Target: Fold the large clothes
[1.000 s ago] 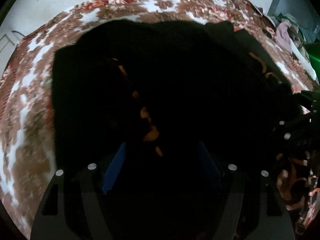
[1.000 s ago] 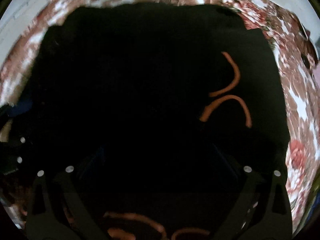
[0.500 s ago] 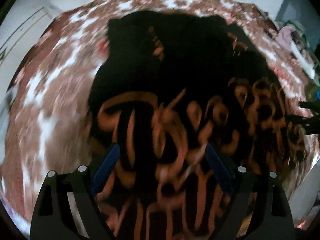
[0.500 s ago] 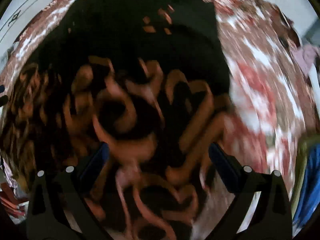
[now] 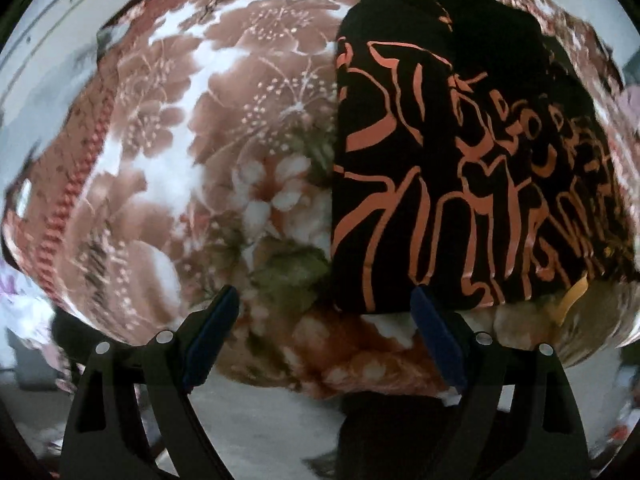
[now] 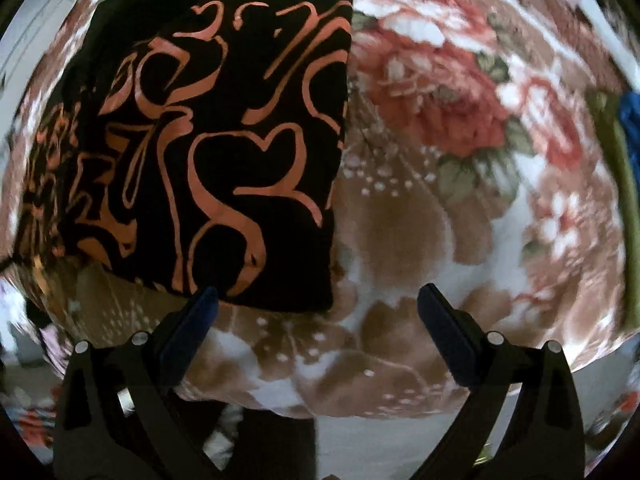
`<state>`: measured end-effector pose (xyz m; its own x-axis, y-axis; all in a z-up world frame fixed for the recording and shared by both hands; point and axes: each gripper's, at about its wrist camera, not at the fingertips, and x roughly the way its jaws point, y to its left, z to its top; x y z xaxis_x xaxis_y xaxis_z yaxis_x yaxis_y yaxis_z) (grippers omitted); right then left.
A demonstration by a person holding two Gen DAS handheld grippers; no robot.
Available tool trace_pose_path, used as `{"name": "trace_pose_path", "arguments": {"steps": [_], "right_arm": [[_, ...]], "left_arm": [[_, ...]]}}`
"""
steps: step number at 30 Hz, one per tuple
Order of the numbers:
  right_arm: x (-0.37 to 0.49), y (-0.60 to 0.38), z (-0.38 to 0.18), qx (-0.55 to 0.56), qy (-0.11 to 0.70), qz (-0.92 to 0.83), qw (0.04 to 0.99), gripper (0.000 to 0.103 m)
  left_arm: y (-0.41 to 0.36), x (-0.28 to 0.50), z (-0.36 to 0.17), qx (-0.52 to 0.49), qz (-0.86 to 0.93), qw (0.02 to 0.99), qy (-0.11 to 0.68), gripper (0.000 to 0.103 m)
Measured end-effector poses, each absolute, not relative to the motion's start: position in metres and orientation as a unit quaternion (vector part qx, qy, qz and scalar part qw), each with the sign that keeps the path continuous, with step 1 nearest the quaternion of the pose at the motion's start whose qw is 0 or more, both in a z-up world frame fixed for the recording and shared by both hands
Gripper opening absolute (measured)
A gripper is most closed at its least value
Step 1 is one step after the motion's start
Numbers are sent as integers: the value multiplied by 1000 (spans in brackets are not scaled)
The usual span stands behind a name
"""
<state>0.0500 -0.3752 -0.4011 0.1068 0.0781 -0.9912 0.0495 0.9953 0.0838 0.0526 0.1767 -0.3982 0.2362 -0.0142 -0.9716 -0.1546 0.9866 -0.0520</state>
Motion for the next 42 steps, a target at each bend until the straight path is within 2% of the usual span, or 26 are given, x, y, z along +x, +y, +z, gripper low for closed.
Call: {"name": "trace_pose_path", "arguments": {"steps": [5, 7, 10, 13, 14, 16, 19, 20, 21, 23, 24, 27, 29, 30, 31, 32, 33, 34, 35, 36, 37, 38, 39, 40, 42], "right_arm": [[59, -372, -416, 127, 673, 9, 729, 98], [62, -365, -419, 128, 683, 7, 719, 98], [67, -352, -421, 115, 686, 17, 718, 98], [64, -345, -429, 123, 693, 10, 710, 94], [64, -346, -428, 126, 692, 8, 710, 90], [64, -345, -421, 122, 691, 11, 712, 77], [63, -339, -407, 106, 693, 23, 713, 62], [63, -334, -401, 106, 691, 39, 714, 62], [64, -330, -398, 103, 689, 46, 716, 62], [68, -325, -398, 100, 685, 56, 719, 63], [71, -321, -404, 98, 687, 60, 717, 67], [82, -322, -425, 106, 695, 50, 709, 66], [86, -322, -422, 121, 695, 47, 707, 51], [87, -321, -417, 121, 694, 48, 708, 32], [88, -321, -412, 118, 693, 50, 710, 23], [92, -320, -405, 106, 695, 50, 710, 22], [92, -318, -406, 93, 702, 46, 705, 20], [94, -320, -406, 84, 707, 46, 701, 19], [95, -319, -413, 77, 711, 48, 697, 19], [96, -320, -421, 79, 714, 46, 694, 19], [100, -319, -427, 85, 717, 43, 691, 19], [104, -322, -430, 97, 719, 38, 687, 19], [107, -322, -430, 102, 719, 33, 686, 16], [108, -321, -426, 99, 721, 29, 685, 12], [115, -316, -411, 79, 719, 32, 690, 10]], "left_arm": [[178, 63, -416, -151, 12, 783, 604, 83], [172, 68, -424, -170, -3, 775, 609, 73], [157, 73, -447, -171, -22, 739, 651, 74], [151, 74, -448, -150, -24, 743, 651, 73], [151, 74, -447, -152, -26, 744, 651, 69], [152, 74, -440, -150, -31, 748, 646, 43], [153, 77, -424, -153, -45, 758, 632, 34], [153, 78, -421, -157, -53, 761, 627, 33], [153, 78, -419, -160, -59, 763, 623, 32], [153, 81, -427, -162, -63, 762, 624, 40], [152, 83, -436, -163, -60, 754, 634, 47], [150, 85, -453, -169, -54, 746, 642, 47], [148, 86, -447, -173, -59, 748, 637, 32], [147, 87, -442, -175, -66, 751, 633, 25], [145, 88, -436, -176, -74, 755, 627, 25], [143, 90, -433, -176, -80, 755, 626, 25], [144, 90, -435, -177, -79, 753, 629, 28], [146, 91, -443, -188, -76, 744, 636, 43], [149, 90, -456, -202, -76, 732, 646, 49], [152, 89, -463, -208, -76, 730, 647, 48], [153, 88, -465, -212, -75, 732, 643, 45], [151, 89, -463, -207, -73, 736, 641, 35], [148, 91, -458, -199, -77, 740, 637, 18], [146, 92, -452, -188, -83, 744, 635, 14], [143, 93, -437, -168, -95, 749, 634, 13]]}}
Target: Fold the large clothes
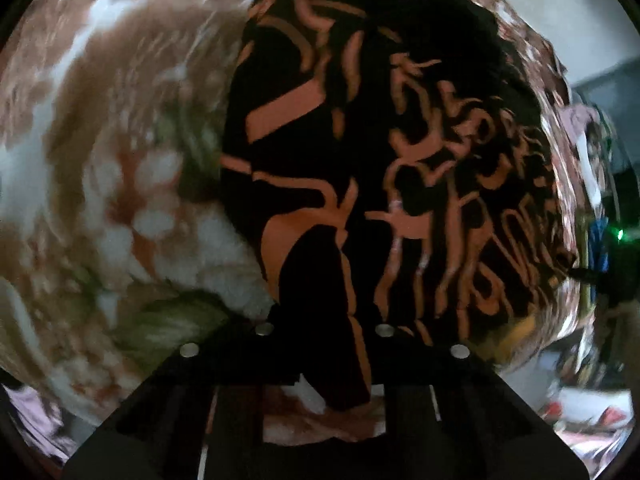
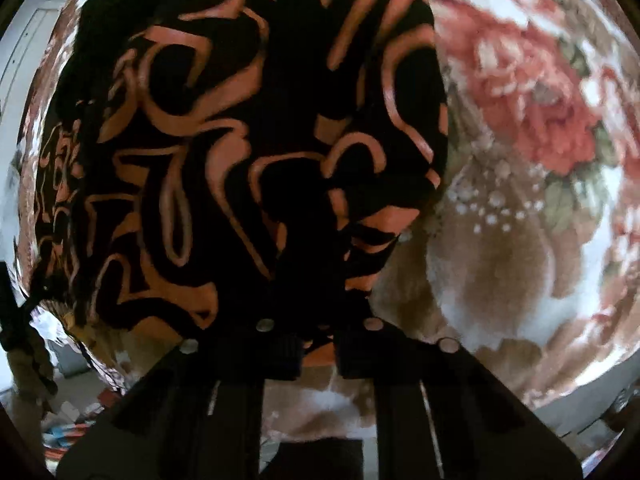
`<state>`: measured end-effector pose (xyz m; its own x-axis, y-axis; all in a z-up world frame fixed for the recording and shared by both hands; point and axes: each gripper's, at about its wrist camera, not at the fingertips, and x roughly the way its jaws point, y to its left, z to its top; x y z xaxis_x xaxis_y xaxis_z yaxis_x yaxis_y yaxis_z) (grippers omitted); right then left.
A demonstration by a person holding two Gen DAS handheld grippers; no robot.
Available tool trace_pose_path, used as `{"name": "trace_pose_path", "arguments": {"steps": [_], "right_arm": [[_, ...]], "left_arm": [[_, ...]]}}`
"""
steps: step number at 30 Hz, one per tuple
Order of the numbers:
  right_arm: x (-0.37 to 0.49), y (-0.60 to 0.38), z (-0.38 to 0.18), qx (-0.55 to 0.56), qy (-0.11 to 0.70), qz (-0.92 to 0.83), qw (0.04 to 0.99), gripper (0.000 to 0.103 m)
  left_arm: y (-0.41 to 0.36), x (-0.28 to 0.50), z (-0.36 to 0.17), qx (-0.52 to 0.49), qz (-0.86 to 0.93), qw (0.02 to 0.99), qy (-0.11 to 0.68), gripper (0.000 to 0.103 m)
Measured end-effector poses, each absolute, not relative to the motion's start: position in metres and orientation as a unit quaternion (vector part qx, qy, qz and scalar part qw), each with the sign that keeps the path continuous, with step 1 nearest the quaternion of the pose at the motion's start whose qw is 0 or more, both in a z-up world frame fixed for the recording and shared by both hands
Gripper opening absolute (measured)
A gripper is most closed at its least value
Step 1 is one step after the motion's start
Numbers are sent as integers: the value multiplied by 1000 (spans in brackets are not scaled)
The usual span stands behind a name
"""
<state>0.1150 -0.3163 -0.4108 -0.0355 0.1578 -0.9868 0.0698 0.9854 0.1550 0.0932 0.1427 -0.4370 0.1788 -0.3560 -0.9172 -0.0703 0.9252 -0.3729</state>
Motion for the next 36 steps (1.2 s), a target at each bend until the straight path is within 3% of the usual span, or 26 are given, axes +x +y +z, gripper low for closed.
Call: {"name": "trace_pose_path", "arguments": {"steps": [8, 12, 21, 27, 36], "right_arm": [[129, -300, -292, 38, 670, 46, 740, 9], [142, -303, -261, 47, 641, 60, 764, 9], [221, -301, -240, 67, 609, 124, 780, 9], [298, -306, -201, 36, 576, 160, 801, 9], [430, -314, -202, 24, 556, 140, 819, 9]], "left_arm": [[140, 123, -354, -139, -146, 769, 607, 10], [135, 158, -317, -140, -176, 779, 586, 9], [120, 246, -275, -212, -178, 793, 543, 9], [94, 308, -232, -205, -179, 821, 501, 9], [94, 434, -228, -215, -186, 836, 470, 9]]}}
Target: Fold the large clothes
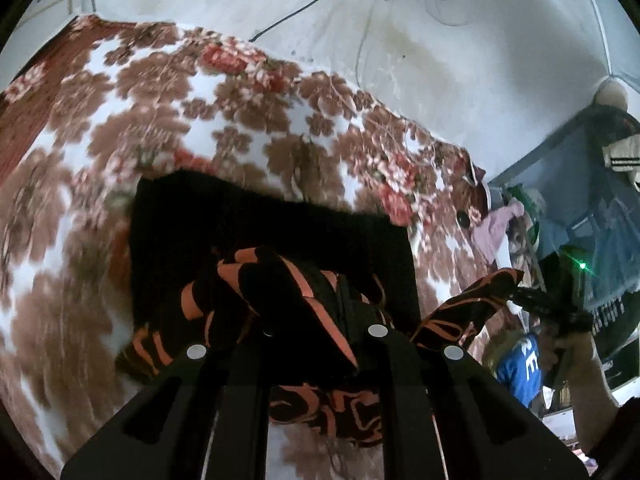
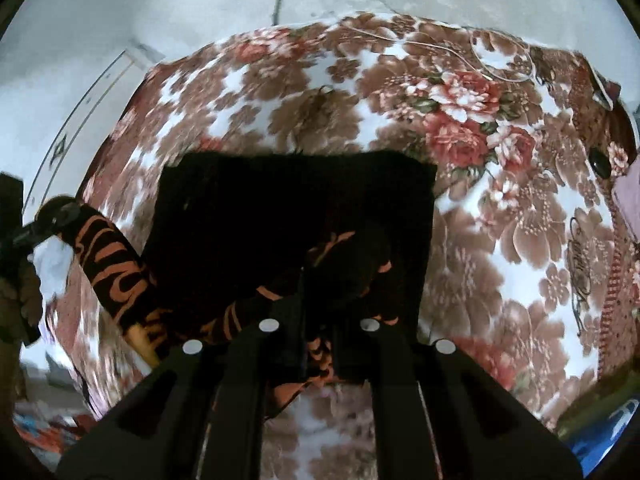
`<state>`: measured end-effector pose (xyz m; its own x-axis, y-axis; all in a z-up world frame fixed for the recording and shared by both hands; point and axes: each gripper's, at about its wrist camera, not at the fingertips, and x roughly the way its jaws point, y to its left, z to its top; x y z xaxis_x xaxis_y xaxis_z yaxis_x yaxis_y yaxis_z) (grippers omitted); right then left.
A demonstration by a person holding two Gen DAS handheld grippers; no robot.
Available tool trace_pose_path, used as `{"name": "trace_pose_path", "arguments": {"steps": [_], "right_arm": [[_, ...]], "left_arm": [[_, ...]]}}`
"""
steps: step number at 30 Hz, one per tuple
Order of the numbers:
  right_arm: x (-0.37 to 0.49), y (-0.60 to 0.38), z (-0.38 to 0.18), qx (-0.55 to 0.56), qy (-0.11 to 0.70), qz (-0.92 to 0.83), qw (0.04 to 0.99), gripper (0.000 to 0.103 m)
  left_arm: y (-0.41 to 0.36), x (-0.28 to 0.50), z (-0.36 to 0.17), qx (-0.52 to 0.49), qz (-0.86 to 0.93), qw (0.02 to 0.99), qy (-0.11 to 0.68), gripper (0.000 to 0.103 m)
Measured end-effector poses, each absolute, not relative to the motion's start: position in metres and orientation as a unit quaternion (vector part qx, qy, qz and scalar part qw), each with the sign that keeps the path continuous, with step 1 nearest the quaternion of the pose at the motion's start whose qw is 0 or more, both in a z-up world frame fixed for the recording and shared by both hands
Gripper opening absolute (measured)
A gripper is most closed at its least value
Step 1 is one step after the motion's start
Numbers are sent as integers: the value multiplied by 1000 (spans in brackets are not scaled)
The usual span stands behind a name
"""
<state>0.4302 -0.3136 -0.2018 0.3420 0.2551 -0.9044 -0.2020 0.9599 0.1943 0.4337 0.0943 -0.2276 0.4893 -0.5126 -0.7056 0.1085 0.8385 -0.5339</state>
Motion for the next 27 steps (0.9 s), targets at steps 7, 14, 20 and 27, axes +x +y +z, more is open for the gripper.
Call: {"name": "trace_pose_path", "arguments": {"steps": [7, 14, 20, 27], "right_arm": [[531, -320, -228, 41, 563, 100, 820, 9], [605, -320, -267, 9, 575, 74, 815, 9], [642, -328, -327, -29, 588, 33, 808, 9], [645, -348, -354, -9, 596, 36, 802, 30]], "left_arm": [[115, 539, -259, -222, -147, 822, 503, 9], [139, 620, -305, -259, -98, 801, 530, 9], [144, 653, -364, -219, -49, 795, 564, 9], [145, 663, -397, -211, -46, 779, 590, 22]]}}
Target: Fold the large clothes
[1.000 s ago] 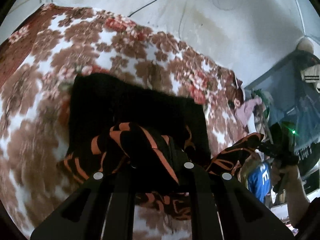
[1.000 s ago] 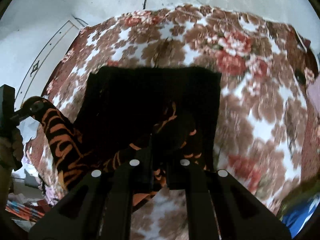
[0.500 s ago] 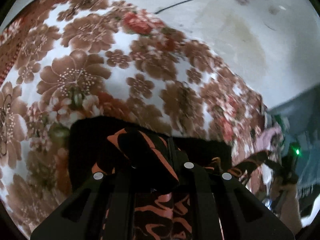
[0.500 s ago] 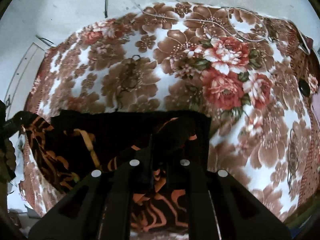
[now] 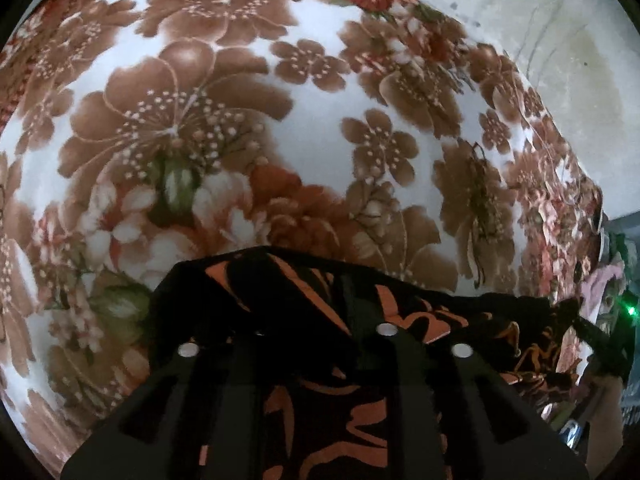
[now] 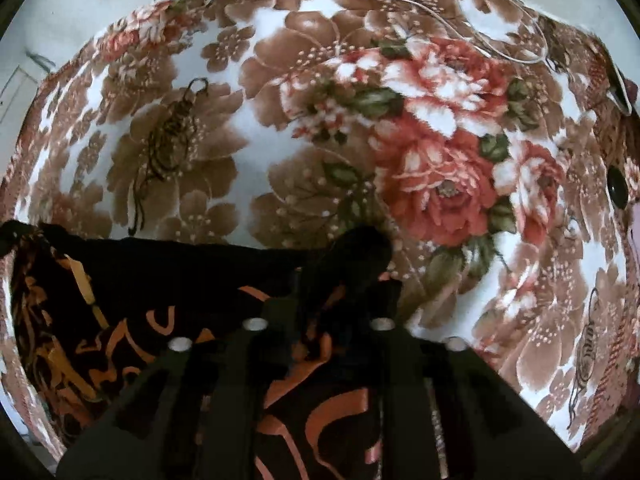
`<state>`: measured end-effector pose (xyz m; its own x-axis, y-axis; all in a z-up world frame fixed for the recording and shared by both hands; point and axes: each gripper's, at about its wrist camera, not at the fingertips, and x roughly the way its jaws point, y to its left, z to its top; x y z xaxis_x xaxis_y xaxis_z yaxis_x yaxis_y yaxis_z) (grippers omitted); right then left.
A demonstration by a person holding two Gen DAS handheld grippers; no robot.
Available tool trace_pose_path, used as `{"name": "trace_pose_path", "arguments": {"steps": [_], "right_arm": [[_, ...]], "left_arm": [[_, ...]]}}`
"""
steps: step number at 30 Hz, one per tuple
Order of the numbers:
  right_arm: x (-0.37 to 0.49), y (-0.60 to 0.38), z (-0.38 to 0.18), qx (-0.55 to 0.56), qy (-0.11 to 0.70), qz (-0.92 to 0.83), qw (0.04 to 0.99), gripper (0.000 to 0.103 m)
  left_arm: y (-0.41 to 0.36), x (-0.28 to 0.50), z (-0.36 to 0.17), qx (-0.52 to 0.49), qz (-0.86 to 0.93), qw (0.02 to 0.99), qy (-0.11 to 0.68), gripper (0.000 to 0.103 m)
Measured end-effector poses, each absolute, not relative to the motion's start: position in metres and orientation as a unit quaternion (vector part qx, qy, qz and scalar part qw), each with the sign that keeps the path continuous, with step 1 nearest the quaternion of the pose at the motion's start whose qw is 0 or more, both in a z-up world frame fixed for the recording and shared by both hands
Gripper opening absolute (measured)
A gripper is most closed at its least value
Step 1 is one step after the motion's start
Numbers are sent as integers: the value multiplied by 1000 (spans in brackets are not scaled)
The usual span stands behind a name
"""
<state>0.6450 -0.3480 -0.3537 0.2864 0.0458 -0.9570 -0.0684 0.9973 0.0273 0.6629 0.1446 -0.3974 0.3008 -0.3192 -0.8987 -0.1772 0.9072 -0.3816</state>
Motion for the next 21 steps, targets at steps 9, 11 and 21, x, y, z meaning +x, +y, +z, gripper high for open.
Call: {"name": "trace_pose_path", "arguments": {"steps": [9, 11, 21], "right_arm": [[638, -392, -276, -45, 518, 2, 854, 97], [634, -395, -280, -75, 507, 6, 859, 97], [603, -379, -369, -172, 524, 24, 834, 96]], "left_arm": [[203, 660, -356, -309, -33, 780, 542, 72], [201, 655, -344, -252, -25, 804, 539, 72], [177, 623, -381, -72, -36, 821, 564, 75]]}}
